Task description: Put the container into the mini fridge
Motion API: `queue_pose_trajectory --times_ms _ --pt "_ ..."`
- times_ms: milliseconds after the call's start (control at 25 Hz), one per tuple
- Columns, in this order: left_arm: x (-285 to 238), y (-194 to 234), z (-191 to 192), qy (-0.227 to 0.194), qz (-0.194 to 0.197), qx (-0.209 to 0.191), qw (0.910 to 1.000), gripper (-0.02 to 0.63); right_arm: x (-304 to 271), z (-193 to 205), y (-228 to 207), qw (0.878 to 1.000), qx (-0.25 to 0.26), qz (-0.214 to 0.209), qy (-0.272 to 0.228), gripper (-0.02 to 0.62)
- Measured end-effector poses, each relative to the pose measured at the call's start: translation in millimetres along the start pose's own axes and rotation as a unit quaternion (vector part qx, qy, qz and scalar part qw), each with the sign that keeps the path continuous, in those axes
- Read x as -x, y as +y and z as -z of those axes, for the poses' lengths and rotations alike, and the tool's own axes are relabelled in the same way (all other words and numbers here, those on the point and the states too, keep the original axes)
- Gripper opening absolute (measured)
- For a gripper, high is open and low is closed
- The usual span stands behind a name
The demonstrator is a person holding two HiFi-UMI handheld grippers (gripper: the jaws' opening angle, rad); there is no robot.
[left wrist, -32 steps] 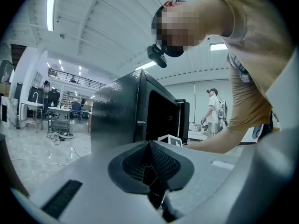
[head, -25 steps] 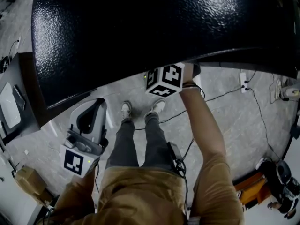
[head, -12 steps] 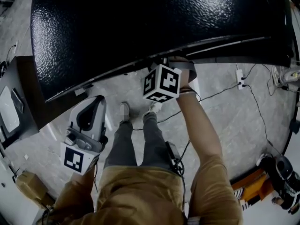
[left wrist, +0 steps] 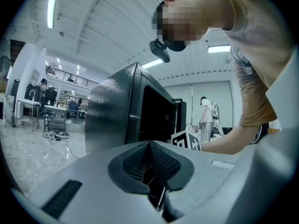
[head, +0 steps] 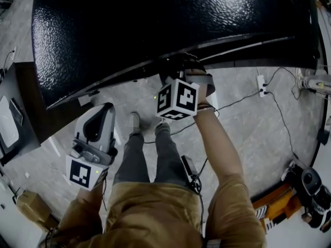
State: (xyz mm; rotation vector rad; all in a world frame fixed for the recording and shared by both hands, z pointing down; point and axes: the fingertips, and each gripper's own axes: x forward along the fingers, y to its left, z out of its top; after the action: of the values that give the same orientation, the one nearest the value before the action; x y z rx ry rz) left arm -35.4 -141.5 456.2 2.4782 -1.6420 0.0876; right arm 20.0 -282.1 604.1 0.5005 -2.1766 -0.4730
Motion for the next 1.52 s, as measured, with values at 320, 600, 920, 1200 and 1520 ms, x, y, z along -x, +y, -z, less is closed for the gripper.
queue_pose_trajectory --times_ms 320,600,920,1200,1520 --pt "-6 6 22 0.004 -0.005 -0.007 1.0 0.002 -2 6 5 1.0 -0.012 0.006 -0.008 0.017" --pt "-18 7 30 0.005 -0.009 0.001 0.9999 0.002 12 0 2 0.999 -0.023 0.011 -0.021 0.015" --pt "-24 -2 23 0.002 -0.007 -0.003 1.0 0.002 43 -8 10 0.998 -0.049 0.015 -0.034 0.014" --pt "-18 -12 7 -0.005 -0.004 -0.009 0.9999 0.002 76 -16 12 0.996 -0.072 0.024 -0.043 0.014" --pt "-1 -18 -31 -0.011 0.001 -0.019 0.9997 0.002 123 -48 4 0.991 -0.116 0.04 -0.05 0.012"
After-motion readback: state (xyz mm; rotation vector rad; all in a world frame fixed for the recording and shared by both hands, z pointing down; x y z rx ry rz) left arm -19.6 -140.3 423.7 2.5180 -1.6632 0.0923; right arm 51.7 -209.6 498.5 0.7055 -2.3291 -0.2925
